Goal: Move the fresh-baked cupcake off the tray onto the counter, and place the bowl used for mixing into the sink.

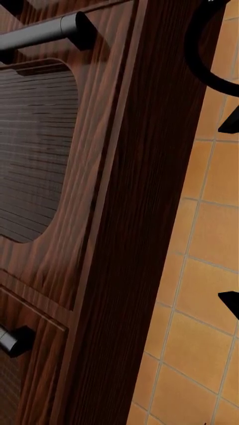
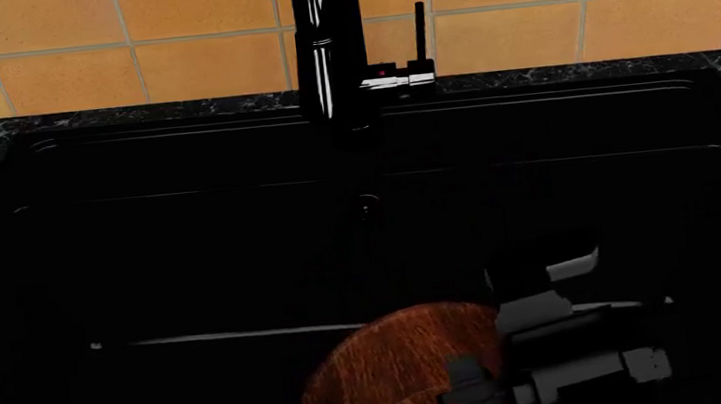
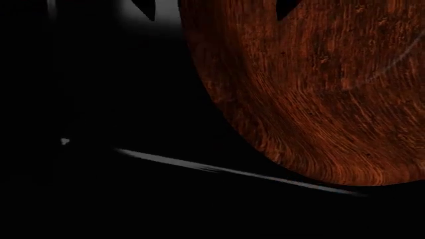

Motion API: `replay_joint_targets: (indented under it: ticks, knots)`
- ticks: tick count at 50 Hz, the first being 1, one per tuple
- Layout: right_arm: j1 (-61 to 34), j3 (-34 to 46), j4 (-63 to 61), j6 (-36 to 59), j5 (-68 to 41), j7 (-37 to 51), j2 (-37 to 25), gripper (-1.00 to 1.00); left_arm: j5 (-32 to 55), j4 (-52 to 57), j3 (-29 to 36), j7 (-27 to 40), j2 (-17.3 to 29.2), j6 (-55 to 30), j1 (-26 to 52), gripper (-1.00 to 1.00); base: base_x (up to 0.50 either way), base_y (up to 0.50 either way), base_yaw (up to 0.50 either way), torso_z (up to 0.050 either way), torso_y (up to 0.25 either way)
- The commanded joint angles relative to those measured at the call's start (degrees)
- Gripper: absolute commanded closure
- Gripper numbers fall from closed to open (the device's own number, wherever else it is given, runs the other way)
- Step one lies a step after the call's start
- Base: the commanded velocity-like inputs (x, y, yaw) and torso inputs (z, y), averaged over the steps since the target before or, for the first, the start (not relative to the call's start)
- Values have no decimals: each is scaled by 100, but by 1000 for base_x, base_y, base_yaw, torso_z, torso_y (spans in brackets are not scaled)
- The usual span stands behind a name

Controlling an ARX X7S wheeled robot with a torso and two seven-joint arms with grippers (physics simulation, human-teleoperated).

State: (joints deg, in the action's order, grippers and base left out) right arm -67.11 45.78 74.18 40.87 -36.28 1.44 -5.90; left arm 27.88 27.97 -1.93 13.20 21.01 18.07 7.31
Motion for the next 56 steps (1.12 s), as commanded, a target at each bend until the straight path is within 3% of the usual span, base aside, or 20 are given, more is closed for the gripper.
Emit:
replay_joint_targets:
  ticks: [1, 7, 16, 25, 28, 32, 37, 41, 47, 56]
  knots:
    - [41, -458, 71, 153, 678, -183, 119, -100, 10, -1, 12, 11, 14, 2, 5, -100, 0, 0, 0, 0, 0]
    - [-16, -592, -36, 186, 848, -87, 78, -100, 26, -4, 14, 12, 21, 11, 2, -100, 0, 0, 0, 0, 0]
    - [430, -1652, -4854, 2585, -192, 1788, -1420, -100, 22, 1, 22, 20, 34, 18, -7, -100, 0, 0, 0, 0, 0]
    - [283, -3165, -7495, 4311, -1319, 3042, -1920, -100, -9, 4, 44, 41, 46, -7, 1, -100, 0, 0, 0, 0, 0]
    - [227, -3871, -8318, 4897, -2150, 3739, -2005, -100, -24, -3, 60, 52, 52, -33, 16, -100, 0, 0, 0, 0, 0]
    - [281, -4515, -8961, 4870, -4548, 5585, -2425, -100, -47, -1, 77, 69, 64, -68, 28, -100, 0, 0, 0, 0, 0]
    - [687, -4941, -9785, 4474, -6529, 7121, -2955, -100, -57, -4, 87, 81, 67, -77, 33, -100, 0, 0, 0, 0, 0]
    - [1380, -5797, -10989, 4300, -6903, 6861, -3174, -100, -62, -11, 88, 85, 68, -68, 30, -100, 0, 0, 0, 0, 0]
    - [2277, -6917, -11821, 4103, -7173, 6628, -3293, -100, -73, -19, 110, 105, 88, -122, 51, -100, 0, 0, 0, 0, 0]
    - [3512, -9053, -12522, 4486, -6590, 5178, -2634, -100, -129, -21, 158, 139, 119, -220, 82, -100, 0, 0, 0, 0, 0]
